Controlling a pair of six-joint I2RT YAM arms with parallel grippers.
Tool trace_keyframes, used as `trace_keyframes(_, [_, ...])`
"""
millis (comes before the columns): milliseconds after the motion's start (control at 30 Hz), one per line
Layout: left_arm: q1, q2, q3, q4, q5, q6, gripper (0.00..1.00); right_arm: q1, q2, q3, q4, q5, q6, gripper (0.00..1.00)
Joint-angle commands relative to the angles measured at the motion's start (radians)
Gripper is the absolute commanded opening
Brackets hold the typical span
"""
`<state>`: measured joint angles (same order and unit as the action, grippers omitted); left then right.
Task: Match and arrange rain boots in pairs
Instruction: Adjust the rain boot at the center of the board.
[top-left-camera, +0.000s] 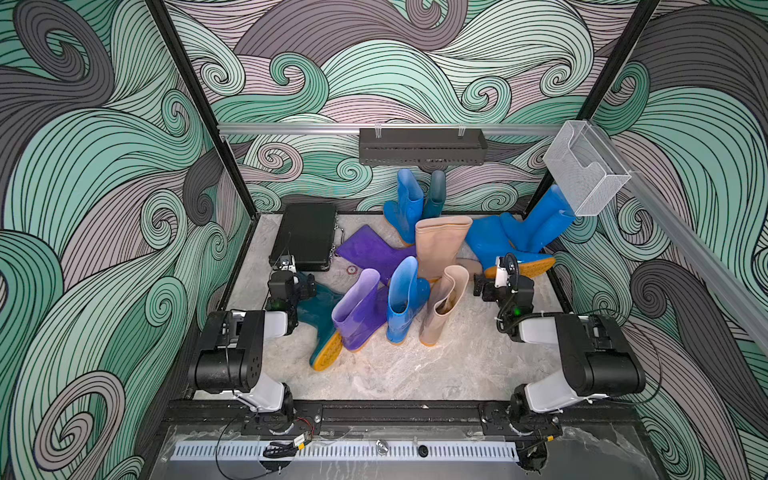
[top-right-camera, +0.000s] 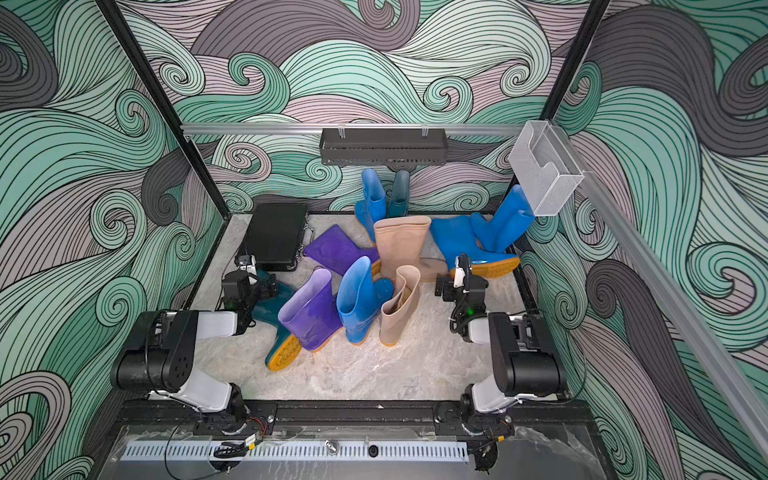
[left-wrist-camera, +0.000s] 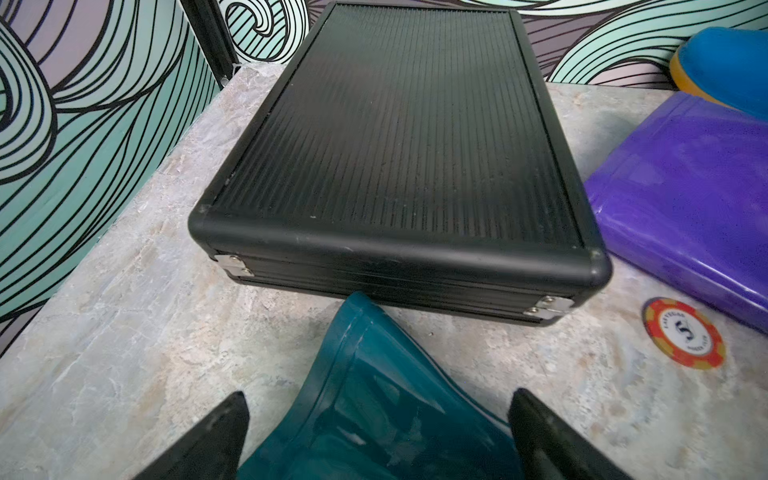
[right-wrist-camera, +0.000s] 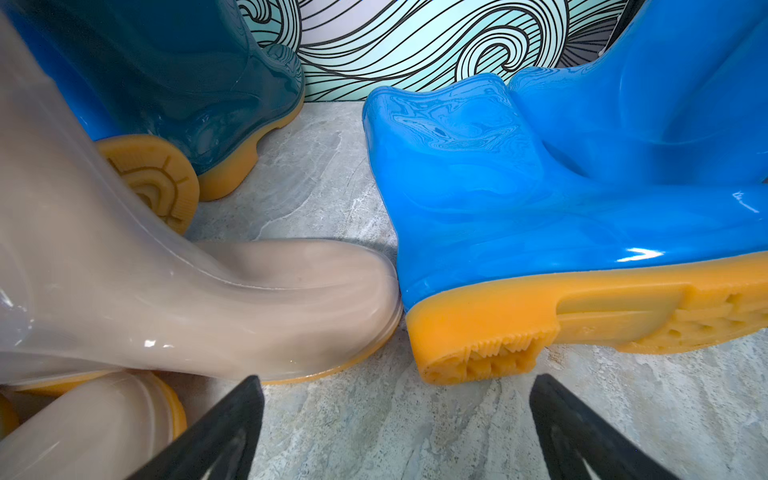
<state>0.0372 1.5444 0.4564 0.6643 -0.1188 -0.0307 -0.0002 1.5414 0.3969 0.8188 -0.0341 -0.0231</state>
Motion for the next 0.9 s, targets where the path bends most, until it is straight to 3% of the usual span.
trace_keyframes(0, [0.005,-0.016,0.024,-0.014,0.013,-0.005,0.98,0.0,-0.005,0.01,0.019,-0.004,-0.011,0.99])
trace_keyframes(867, [0.005,-0.017,0.025,-0.014,0.013,-0.006,0.99,-0.002,-0.008,0.006,0.023,-0.004,-0.009,0.99])
